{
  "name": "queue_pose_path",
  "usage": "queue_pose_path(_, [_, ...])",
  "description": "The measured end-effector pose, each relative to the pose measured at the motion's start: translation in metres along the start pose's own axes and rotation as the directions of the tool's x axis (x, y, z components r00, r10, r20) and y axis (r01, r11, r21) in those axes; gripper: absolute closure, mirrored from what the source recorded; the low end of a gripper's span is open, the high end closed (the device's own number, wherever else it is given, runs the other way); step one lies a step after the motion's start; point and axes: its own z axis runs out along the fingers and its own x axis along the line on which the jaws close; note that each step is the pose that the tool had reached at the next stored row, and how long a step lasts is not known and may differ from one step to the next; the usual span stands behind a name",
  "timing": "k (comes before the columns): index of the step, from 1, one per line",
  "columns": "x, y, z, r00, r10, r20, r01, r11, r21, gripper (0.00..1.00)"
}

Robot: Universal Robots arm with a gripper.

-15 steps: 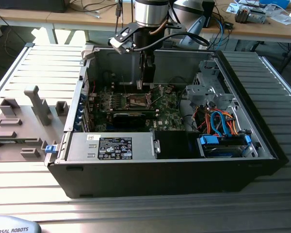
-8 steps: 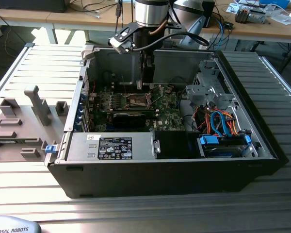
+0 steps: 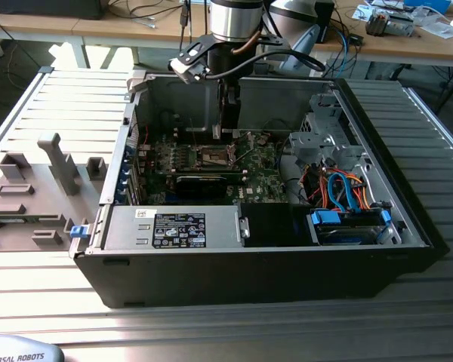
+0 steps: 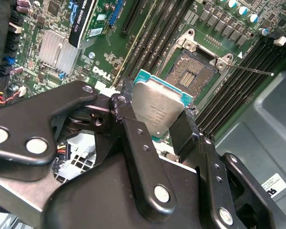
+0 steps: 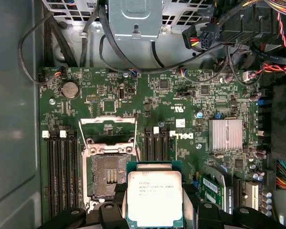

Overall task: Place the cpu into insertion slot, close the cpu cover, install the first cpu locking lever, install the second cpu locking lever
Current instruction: 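Place the cpu into insertion slot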

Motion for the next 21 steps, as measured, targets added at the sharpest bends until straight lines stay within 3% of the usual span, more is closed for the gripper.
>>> queue_pose_path(21, [0.0001, 0.0, 0.0005, 0.9995, 0.033, 0.0017, -0.033, 0.9995, 0.0042, 0.46])
